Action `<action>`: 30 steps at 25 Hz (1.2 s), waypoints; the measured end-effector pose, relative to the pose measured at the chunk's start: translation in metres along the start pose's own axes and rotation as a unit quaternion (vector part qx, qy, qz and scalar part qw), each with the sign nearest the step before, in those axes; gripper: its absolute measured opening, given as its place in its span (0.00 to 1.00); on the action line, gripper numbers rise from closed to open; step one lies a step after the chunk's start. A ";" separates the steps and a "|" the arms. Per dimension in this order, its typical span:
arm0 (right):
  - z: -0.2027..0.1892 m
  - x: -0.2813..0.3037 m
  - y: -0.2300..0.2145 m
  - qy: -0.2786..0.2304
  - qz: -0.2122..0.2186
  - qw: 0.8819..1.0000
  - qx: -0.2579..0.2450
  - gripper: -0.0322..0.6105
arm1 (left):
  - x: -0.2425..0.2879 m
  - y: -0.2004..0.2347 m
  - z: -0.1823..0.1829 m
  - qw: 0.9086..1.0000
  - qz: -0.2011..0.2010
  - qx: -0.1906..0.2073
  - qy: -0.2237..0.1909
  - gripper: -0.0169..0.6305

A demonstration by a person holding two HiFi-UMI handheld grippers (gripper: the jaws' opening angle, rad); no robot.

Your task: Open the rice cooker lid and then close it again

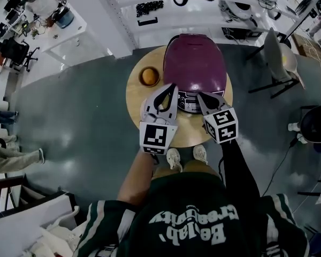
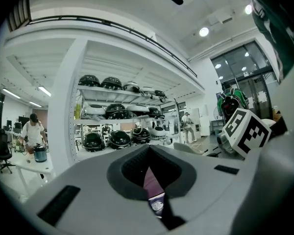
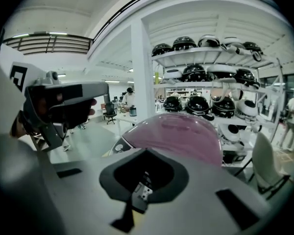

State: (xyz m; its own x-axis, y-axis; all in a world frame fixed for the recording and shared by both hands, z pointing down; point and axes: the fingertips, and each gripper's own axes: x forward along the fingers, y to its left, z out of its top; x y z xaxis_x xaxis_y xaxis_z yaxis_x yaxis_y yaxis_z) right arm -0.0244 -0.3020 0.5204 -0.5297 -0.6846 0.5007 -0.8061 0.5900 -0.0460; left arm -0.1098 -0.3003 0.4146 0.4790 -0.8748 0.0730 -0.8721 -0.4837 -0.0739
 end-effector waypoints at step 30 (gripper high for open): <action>-0.009 0.007 0.000 0.024 0.011 0.999 0.043 0.05 | 0.005 -0.005 0.004 1.000 -0.008 0.000 0.004 0.02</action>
State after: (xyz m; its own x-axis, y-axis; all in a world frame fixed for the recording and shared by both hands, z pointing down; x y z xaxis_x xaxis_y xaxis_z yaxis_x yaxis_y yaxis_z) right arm -0.0254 -0.3033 0.5315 -0.5353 -0.6496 0.5400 -0.8156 0.5637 -0.1304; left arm -0.1027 -0.3026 0.4117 0.4913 -0.8672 0.0819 -0.8647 -0.4968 -0.0735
